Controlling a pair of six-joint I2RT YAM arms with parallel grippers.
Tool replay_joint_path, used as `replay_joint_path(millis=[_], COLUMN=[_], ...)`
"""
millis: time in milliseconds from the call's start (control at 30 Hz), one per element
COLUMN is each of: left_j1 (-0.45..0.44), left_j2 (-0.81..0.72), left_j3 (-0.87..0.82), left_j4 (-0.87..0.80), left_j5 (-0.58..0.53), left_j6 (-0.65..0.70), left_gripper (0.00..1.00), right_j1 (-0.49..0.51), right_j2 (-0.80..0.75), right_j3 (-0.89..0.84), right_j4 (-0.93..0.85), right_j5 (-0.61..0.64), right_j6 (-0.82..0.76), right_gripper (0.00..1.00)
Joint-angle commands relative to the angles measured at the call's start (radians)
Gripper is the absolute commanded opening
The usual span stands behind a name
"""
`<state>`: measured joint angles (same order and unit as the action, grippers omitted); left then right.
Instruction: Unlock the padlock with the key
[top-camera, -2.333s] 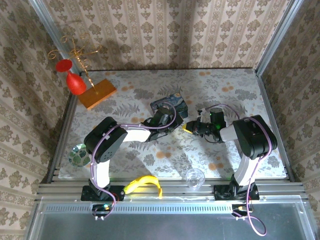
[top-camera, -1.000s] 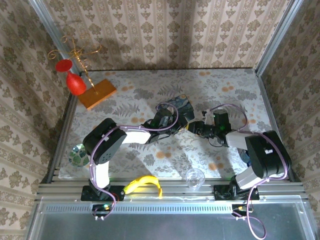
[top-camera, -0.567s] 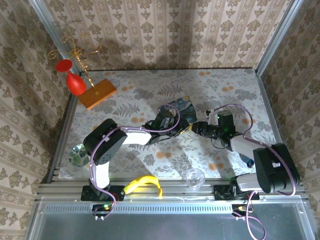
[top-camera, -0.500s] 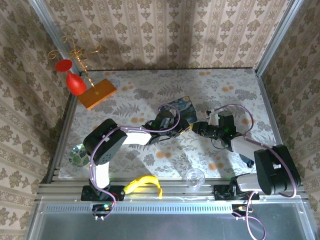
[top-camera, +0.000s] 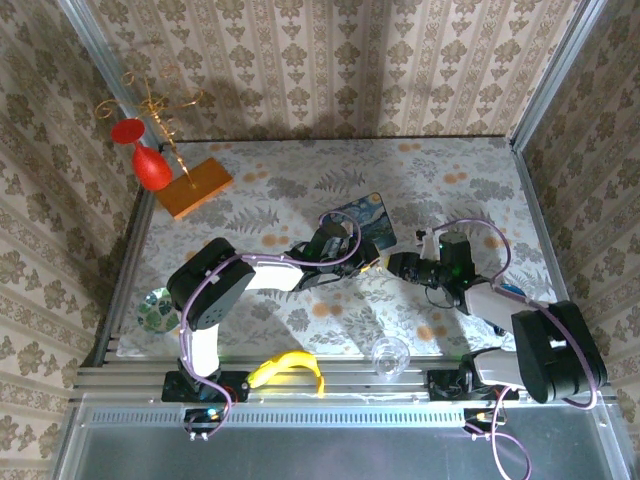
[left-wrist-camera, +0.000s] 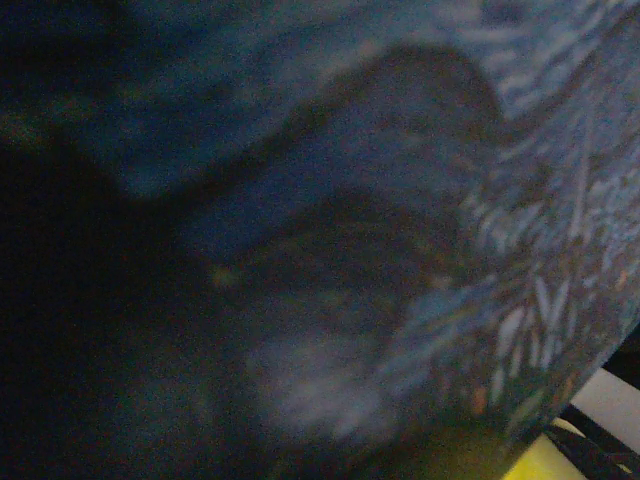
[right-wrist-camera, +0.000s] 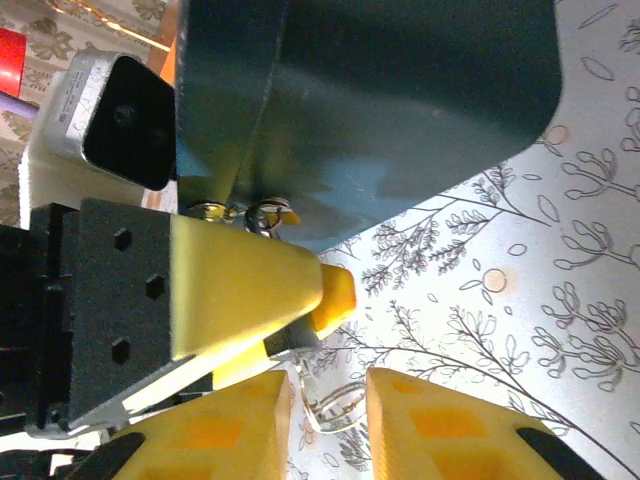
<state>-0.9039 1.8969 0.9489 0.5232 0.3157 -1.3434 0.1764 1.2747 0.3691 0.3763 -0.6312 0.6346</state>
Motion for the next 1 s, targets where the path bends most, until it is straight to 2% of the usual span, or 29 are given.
replay_joint_path(millis=[0, 200, 433, 833, 967], left_j1=[-0.004, -0.002, -0.002, -0.002, -0.001], left_j2=[0.009, 0.014, 0.019, 0.027, 0.031], left_j3=[0.007, 0.016, 0.023, 0.040, 0.044], left_j4=[-0.007, -0.017, -0.042, -0.074, -0.075], left_j5=[0.034, 0.029, 0.022, 0.014, 0.017], left_j6=[-0.025, -0.022, -0.023, -0.011, -0.012], left_gripper=[0.00, 0.00, 0.00, 0.00, 0.00], right_j1=[0.001, 0.031, 0.093, 0.110, 0.115], right_j2=[-0.049, -0.087, -0.086, 0.039, 0.073], right_j3=[-0.019, -0.021, -0.027, -0.036, -0.036], right_j4=[-0.015, -0.042, -0.033, 0.083, 0.127], right_j5=[0.036, 0.023, 0.078, 0.085, 0.084], right_j6=[-0.008, -0.021, -0.027, 0.002, 0.014], right_gripper=[0.27, 0.27, 0.26, 0.25, 0.12])
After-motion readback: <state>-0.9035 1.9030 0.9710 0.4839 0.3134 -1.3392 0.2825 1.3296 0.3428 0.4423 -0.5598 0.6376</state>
